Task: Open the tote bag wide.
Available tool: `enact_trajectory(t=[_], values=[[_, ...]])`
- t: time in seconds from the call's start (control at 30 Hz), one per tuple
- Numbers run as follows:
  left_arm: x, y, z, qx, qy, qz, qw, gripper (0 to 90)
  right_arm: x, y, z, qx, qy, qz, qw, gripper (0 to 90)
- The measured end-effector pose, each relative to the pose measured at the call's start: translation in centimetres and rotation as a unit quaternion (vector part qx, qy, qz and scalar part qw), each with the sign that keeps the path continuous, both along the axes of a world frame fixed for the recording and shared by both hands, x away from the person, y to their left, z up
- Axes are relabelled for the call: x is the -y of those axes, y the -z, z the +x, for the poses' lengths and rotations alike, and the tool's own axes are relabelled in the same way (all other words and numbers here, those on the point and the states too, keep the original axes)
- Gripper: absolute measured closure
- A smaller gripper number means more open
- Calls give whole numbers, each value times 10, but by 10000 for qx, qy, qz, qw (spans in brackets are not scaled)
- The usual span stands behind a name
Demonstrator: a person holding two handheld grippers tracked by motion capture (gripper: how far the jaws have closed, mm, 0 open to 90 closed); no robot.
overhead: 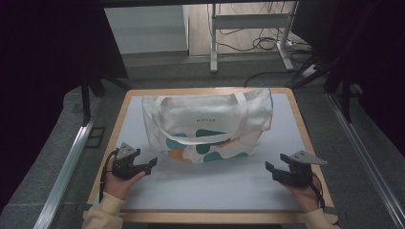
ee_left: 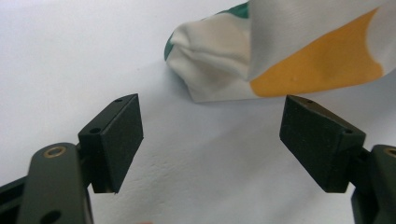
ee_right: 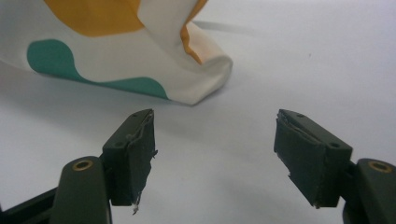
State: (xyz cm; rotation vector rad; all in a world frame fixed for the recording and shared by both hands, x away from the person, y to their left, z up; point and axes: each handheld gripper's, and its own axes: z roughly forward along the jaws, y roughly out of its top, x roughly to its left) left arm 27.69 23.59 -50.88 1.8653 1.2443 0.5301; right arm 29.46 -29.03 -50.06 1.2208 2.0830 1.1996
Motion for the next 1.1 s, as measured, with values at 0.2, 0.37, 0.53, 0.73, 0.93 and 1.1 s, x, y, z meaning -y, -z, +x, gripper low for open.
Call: enact_trajectory(t=[0.2,0.37,0.53,0.73,0.93,1.1], values=[[-2,-4,-2,5,39,-111,9999,212,-1,-5,3,70,-23,-20,10000,293],[-5,-14,-7,109,7,-213,9997,212,-2,-15,7,140,-109,37,9998,302],[-7,-24,-10,186,12,-289,9994,212,1,-22,8,159,-159,201,9995,311],[-12,-35,-9,239,-3,-364,9990,218,1,-34,12,204,-186,307,9991,324],[-17,-49,-11,379,13,-348,9987,214,-2,-47,18,275,-233,321,9988,326],[-18,-60,-8,454,105,-384,9982,215,-6,-62,23,369,-265,279,9986,326]])
